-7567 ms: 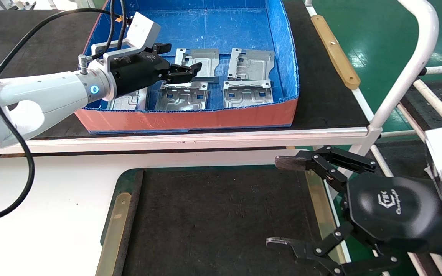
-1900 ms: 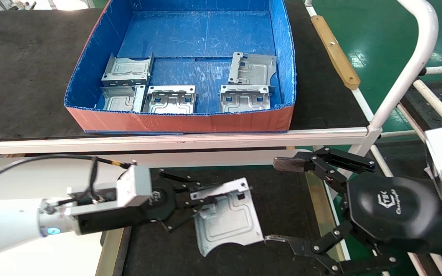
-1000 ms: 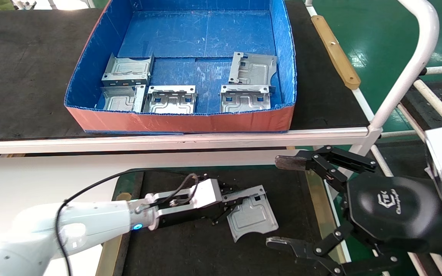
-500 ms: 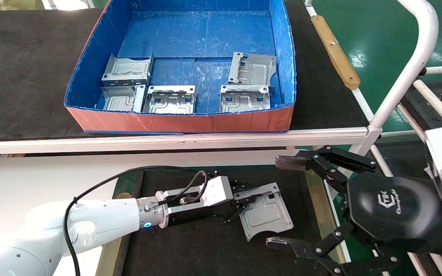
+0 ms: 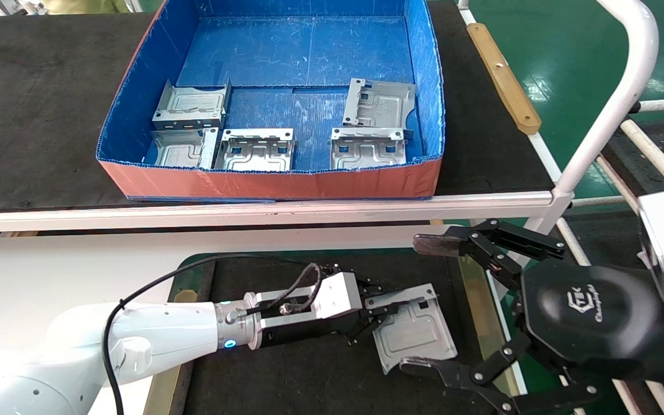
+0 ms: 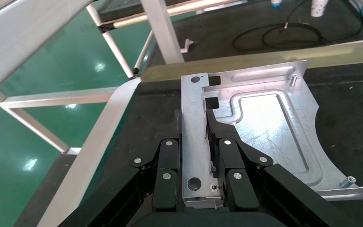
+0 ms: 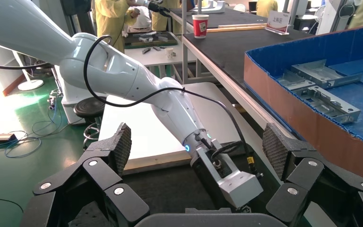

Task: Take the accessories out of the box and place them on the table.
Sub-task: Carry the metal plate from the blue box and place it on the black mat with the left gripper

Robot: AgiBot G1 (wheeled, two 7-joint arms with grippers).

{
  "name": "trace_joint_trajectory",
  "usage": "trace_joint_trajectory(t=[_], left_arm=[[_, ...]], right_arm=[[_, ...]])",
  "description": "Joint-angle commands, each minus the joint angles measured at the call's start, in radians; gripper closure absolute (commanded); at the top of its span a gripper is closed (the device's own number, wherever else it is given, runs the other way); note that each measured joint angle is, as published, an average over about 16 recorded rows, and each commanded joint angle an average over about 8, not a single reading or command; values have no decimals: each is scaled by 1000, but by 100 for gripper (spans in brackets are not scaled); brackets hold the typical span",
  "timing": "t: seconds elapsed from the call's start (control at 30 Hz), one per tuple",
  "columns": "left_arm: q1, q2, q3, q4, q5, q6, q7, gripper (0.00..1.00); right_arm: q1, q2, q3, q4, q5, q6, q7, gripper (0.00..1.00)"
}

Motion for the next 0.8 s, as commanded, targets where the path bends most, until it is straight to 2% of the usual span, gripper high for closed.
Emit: trace_joint_trajectory(t=[0.03, 0.57, 0.6, 0.8], left_arm=[[4, 1, 11, -11, -7, 0, -5, 100], [21, 3, 124, -72, -84, -58, -41, 100], [22, 3, 130, -75, -88, -62, -42, 92], [25, 3, 160, -86, -108, -80, -49, 17]], right_arm=[[0, 0, 0, 0, 0, 0, 0, 0], [0, 0, 0, 0, 0, 0, 0, 0], [0, 0, 0, 0, 0, 0, 0, 0], [0, 0, 0, 0, 0, 0, 0, 0]])
